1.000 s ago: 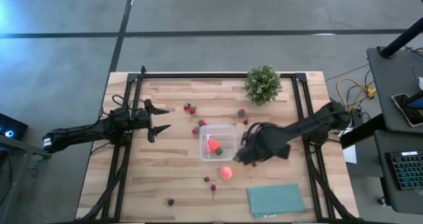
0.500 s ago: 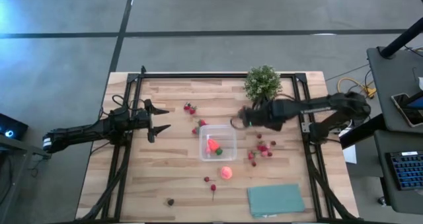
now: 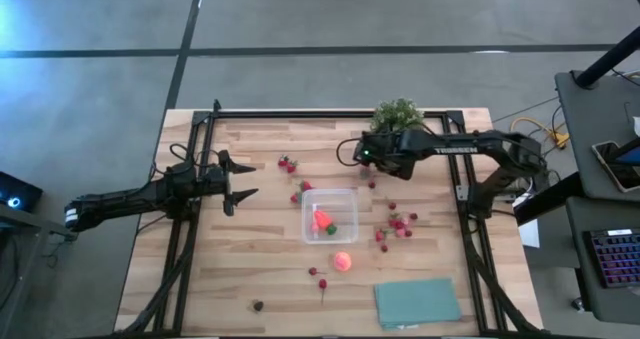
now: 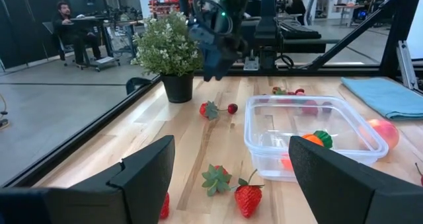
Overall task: Pick and placing Produce into tupperware
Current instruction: Put the strawberry into the transparent bin
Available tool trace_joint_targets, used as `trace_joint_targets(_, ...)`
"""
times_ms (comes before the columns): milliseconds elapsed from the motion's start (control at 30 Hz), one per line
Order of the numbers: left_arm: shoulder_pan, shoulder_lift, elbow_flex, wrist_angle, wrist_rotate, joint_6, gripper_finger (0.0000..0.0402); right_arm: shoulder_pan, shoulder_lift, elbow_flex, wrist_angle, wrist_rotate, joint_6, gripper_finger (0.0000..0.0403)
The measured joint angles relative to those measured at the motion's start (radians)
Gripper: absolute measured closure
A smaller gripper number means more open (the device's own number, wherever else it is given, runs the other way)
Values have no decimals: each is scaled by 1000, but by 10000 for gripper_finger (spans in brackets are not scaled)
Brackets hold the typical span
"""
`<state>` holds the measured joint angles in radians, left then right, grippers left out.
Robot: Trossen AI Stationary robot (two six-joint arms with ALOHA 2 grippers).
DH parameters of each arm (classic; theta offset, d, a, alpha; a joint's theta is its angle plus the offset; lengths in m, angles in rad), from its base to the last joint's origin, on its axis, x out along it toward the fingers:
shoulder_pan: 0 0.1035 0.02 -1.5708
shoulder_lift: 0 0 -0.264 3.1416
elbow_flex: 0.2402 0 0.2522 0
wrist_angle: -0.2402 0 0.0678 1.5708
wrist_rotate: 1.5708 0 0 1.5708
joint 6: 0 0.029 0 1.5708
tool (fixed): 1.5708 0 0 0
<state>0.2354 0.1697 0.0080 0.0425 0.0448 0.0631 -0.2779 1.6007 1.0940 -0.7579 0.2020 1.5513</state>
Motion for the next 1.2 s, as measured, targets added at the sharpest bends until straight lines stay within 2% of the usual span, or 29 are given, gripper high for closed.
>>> trace_joint_targets(300,0,0,0,1,0,0,119,1,166,111,-4,-3,28,163)
trace_joint_targets(467,0,0,0,1,0,0,119,1,223,130,-4,-49,20,153)
trace_joint_targets(867,0,1,0,1,0,0,119,4,255,130,-60,-13,121,126)
trace_joint_targets(1000,0,0,0,1,0,0,119,4,259,130,-58,33,156,130)
trace_joint_targets(1200,0,-1,0,1,0,0,119,-2,283,130,-43,20,160,141)
